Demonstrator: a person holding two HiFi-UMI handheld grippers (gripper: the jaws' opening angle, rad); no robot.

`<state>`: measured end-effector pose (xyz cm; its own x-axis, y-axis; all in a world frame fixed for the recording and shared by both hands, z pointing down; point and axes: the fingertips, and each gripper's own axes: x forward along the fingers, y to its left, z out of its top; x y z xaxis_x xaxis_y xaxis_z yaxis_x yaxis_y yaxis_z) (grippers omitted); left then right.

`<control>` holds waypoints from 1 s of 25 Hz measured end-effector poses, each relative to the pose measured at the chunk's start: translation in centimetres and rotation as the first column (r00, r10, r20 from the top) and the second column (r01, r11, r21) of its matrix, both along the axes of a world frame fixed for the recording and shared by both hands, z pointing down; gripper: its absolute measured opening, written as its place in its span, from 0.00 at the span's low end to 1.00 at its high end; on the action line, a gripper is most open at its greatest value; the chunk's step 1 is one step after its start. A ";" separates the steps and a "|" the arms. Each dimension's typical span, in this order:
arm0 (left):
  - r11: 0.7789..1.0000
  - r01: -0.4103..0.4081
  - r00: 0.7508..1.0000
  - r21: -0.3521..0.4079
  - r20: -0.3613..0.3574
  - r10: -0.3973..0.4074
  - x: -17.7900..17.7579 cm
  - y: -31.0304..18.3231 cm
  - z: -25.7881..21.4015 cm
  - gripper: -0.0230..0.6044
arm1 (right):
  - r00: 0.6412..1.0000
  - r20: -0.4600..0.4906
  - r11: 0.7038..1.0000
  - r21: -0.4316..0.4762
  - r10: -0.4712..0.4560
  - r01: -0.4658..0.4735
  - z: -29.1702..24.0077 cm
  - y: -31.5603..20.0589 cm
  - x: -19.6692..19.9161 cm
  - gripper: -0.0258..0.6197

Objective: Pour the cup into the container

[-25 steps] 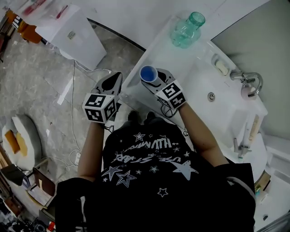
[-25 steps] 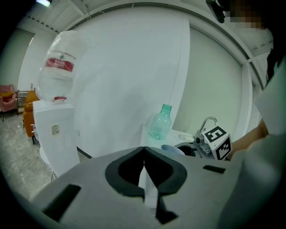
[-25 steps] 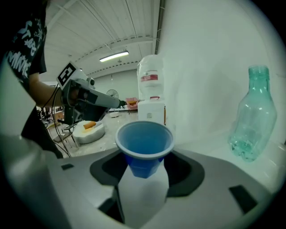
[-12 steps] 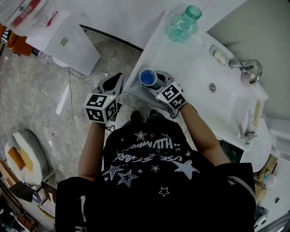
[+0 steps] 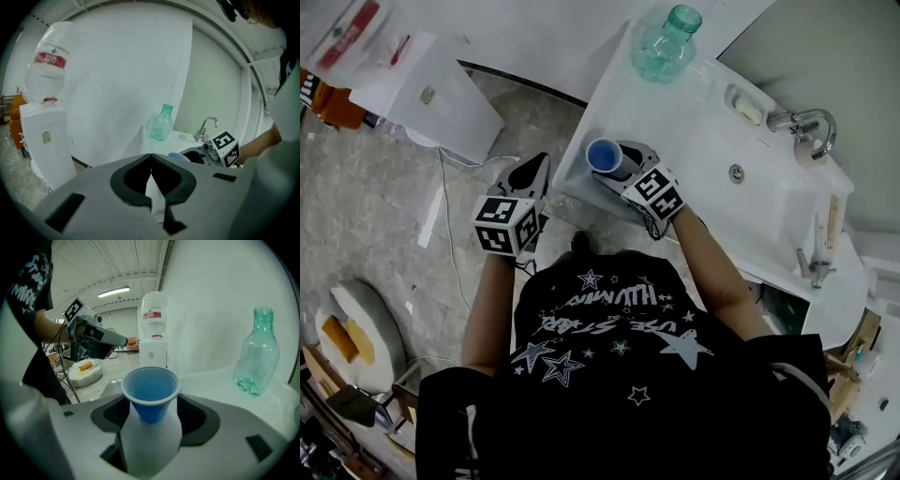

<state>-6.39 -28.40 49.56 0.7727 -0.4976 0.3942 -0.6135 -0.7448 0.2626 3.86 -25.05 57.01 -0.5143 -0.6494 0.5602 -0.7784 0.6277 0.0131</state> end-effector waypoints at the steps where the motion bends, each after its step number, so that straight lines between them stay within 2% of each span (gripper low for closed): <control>1: 1.000 0.008 1.000 0.000 -0.001 -0.008 0.2 0.2 -0.2 0.05 | 1.000 -0.004 1.000 -0.008 -0.007 0.007 0.1 0.3 0.2 0.54; 5: 0.999 0.048 0.999 -0.003 -0.004 -0.048 0.5 1.4 -0.7 0.05 | 0.999 -0.025 1.000 -0.020 -0.020 0.019 -0.1 1.8 1.3 0.56; 10: 0.997 0.076 0.997 0.006 -0.001 -0.076 1.1 3.7 -1.5 0.05 | 1.000 -0.023 1.000 0.004 -0.003 0.003 -1.6 4.2 2.9 0.54; 15: 0.996 0.092 0.996 0.019 -0.012 -0.092 2.3 6.7 -2.3 0.05 | 0.999 0.028 0.997 0.074 0.028 -0.030 -4.6 6.7 4.3 0.38; 23: 0.995 0.090 0.996 0.054 -0.031 -0.088 4.0 11.5 -3.9 0.05 | 0.996 0.079 0.991 0.128 0.038 -0.048 -8.5 11.0 4.6 0.05; 25: 0.994 0.091 0.995 0.062 -0.035 -0.089 4.3 12.6 -4.1 0.05 | 0.996 0.090 0.991 0.132 0.024 -0.036 -9.0 12.3 4.5 0.05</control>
